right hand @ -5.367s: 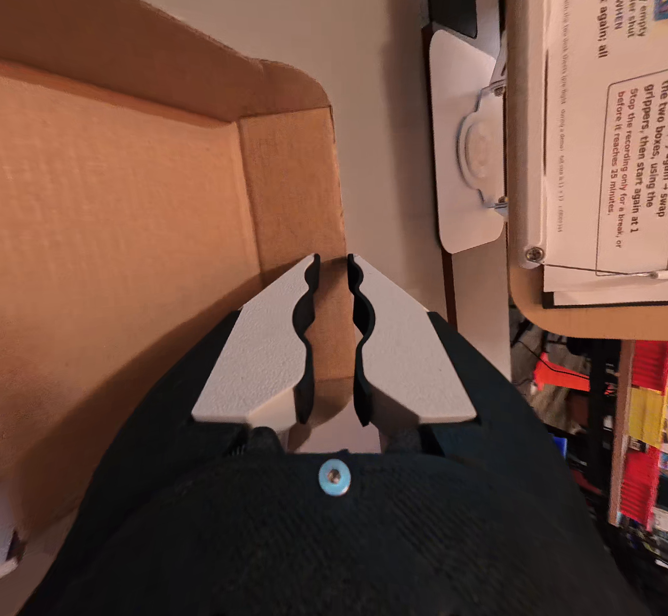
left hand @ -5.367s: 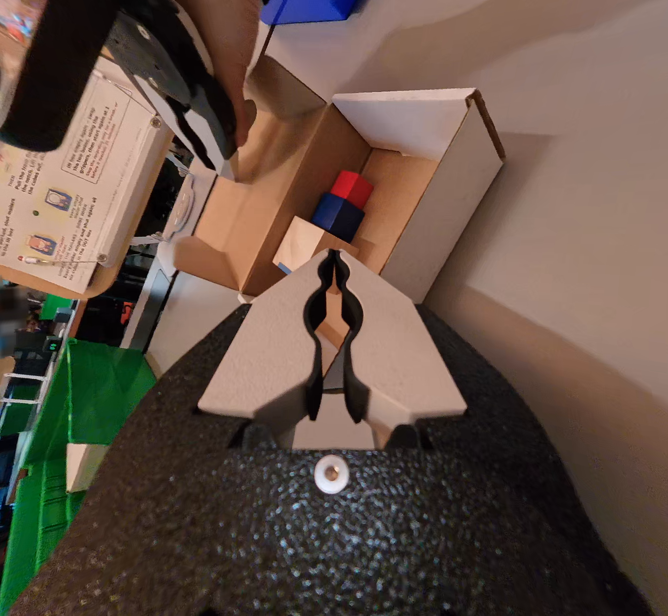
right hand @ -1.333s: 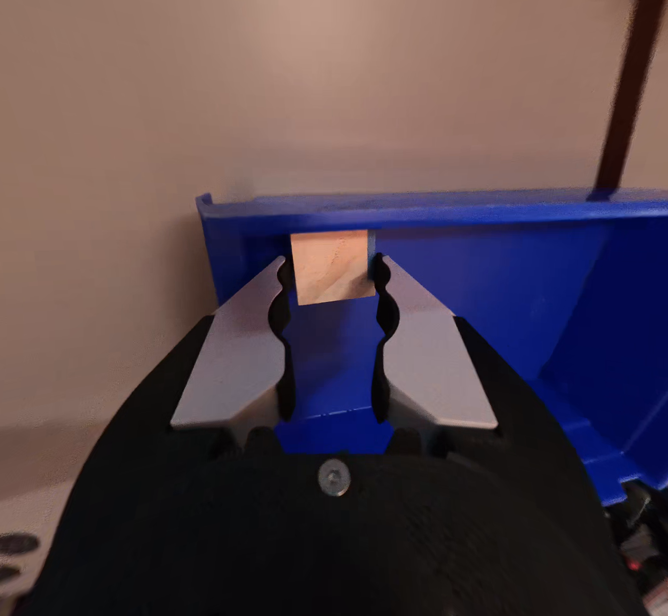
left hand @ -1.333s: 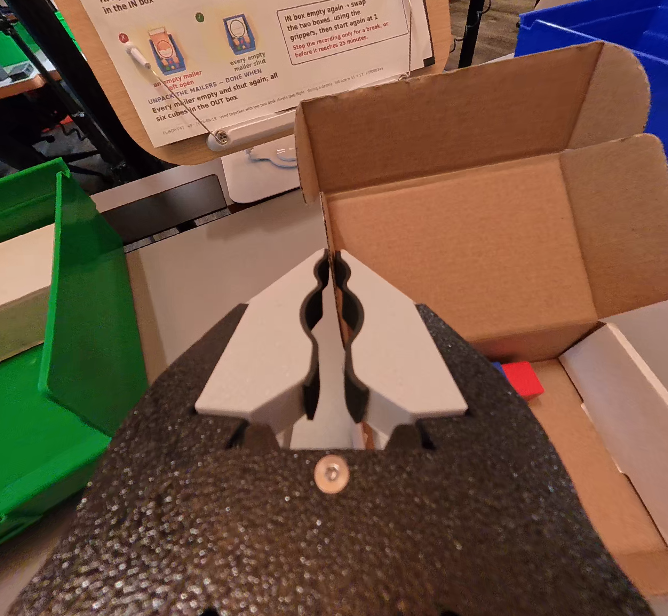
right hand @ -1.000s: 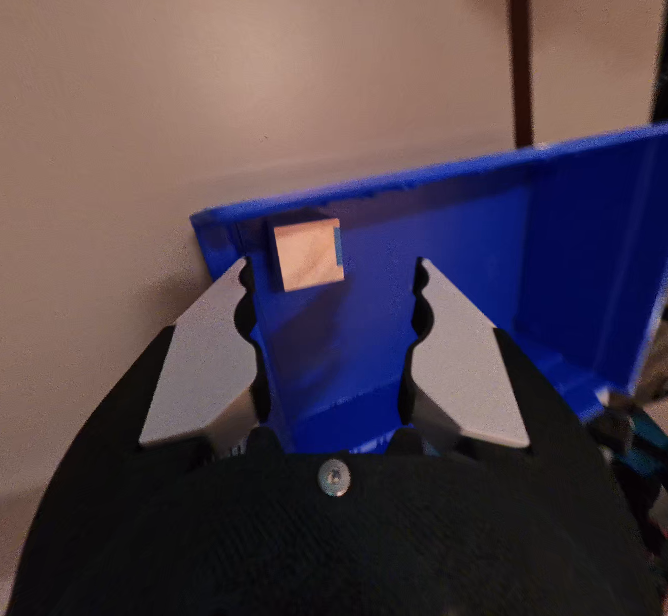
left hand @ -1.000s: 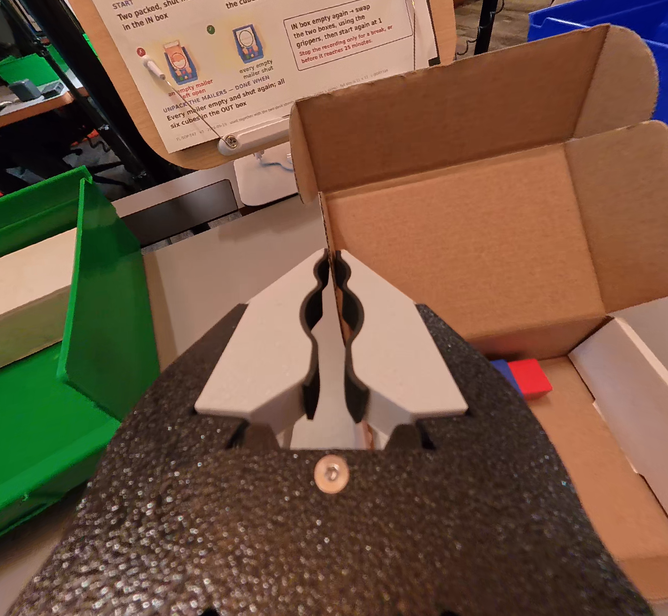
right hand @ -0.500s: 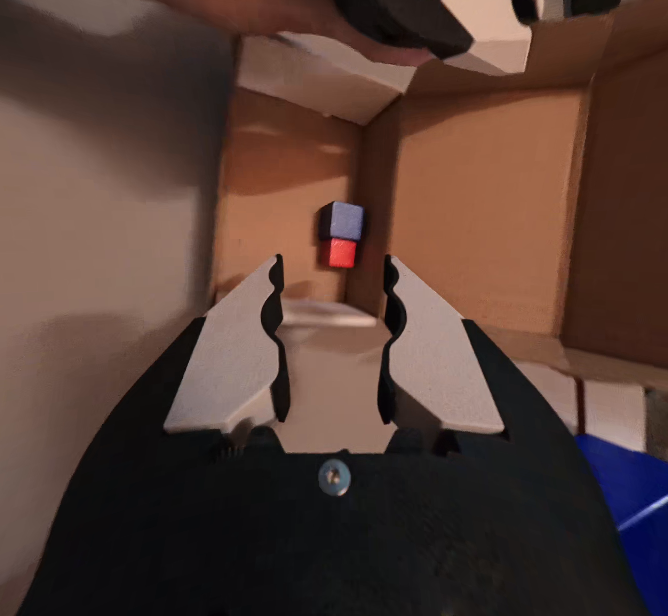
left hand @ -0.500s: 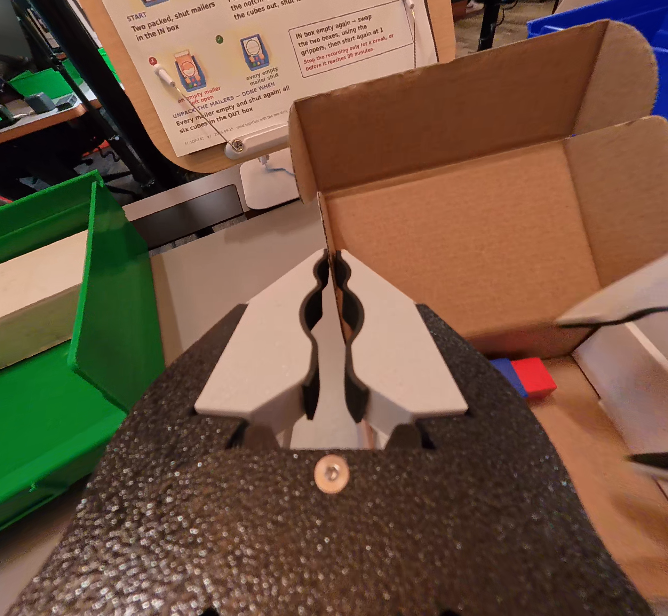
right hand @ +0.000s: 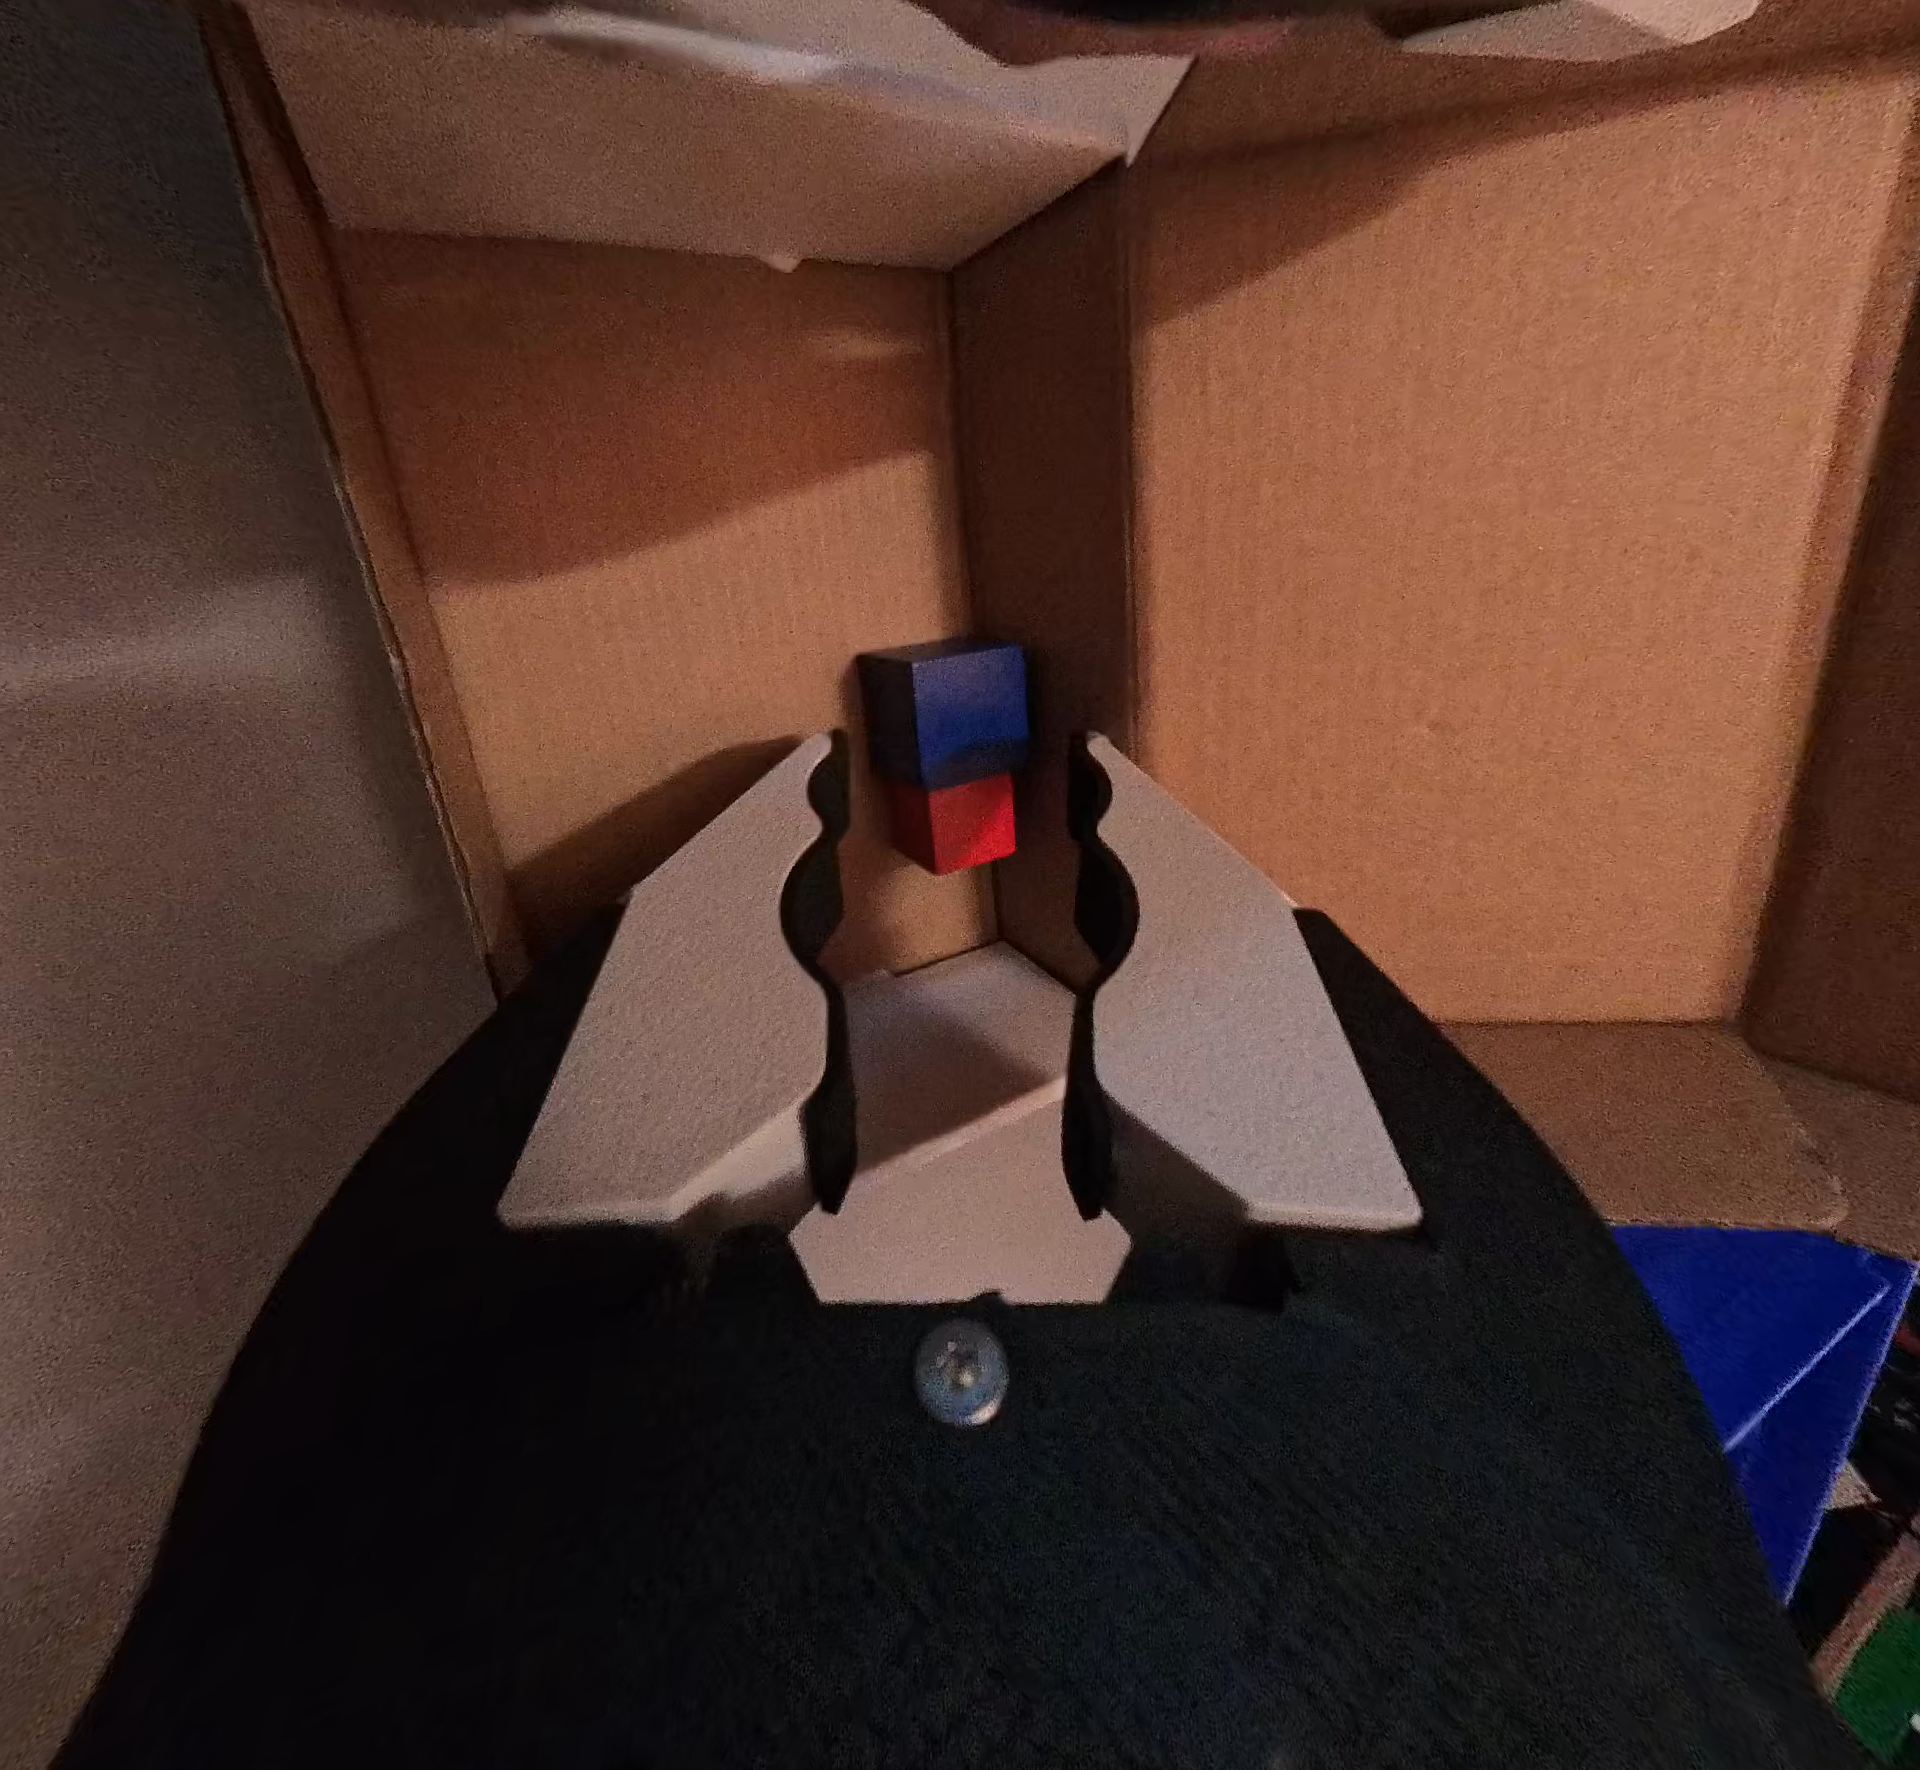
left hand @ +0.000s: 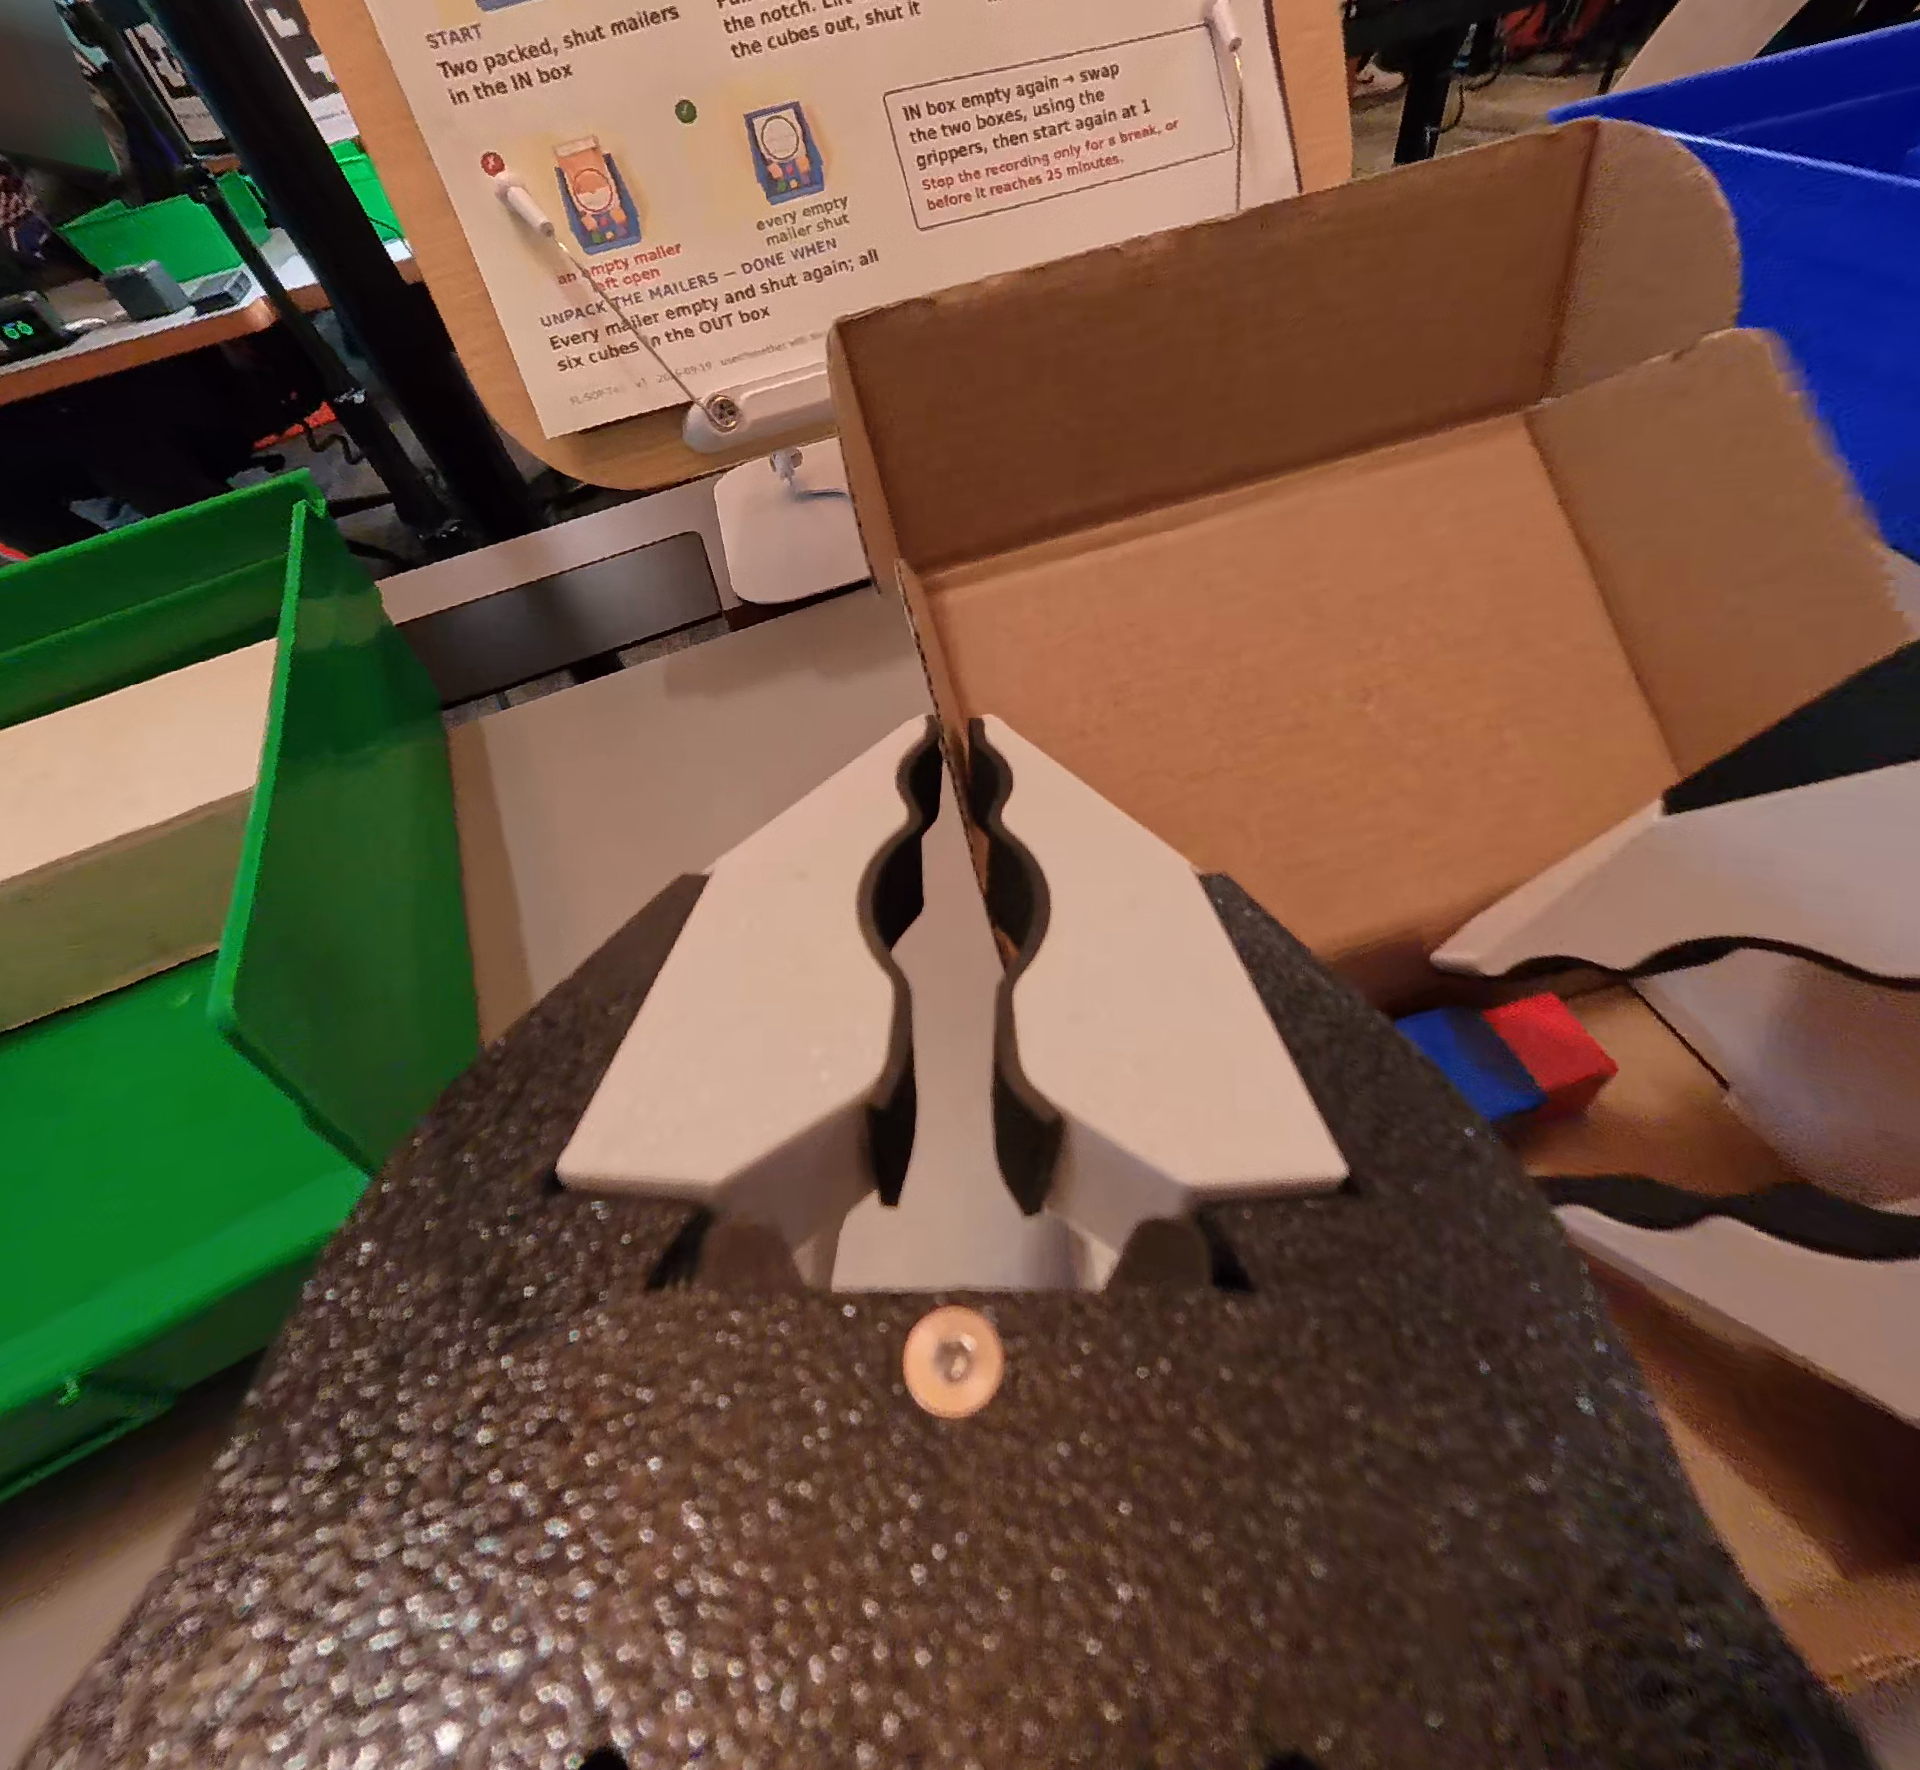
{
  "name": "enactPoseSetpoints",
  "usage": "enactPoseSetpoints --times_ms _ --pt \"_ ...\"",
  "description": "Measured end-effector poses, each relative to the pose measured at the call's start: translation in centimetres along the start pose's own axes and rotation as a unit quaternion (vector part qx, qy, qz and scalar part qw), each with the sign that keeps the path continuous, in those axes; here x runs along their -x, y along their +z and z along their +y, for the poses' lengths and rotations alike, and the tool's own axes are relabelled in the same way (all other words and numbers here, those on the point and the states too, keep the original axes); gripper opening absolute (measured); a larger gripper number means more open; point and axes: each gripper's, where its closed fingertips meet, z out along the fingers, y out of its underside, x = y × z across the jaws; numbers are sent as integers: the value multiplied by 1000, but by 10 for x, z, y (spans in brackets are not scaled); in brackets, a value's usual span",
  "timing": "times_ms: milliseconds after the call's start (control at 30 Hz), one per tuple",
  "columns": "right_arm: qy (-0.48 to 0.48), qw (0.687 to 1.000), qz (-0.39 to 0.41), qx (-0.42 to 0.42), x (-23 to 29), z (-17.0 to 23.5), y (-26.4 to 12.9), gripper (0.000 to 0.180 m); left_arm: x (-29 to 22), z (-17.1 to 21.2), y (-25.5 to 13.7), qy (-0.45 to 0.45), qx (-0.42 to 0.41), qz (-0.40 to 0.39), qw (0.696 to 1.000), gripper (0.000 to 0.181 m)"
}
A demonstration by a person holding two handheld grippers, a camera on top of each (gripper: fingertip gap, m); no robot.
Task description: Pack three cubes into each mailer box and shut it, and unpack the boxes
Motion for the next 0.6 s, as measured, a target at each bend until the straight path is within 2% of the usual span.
enactPoseSetpoints --times_ms 100,300,467,600 --pt "-3 1000 -12 -25 3 -9 7 38 2 1 0 -15 0 8 1000 2" --pt "-20 1000 -5 -22 -1 -5 15 31 4 1 0 -7 -1 0 1000 3" --pt "-43 997 -50 -30 6 -3 5 27 1 0 0 -3 -2 5 1000 2" --pt "-43 997 -59 -22 3 -2 1 38 0 0 0 3 -2 3 1000 2"
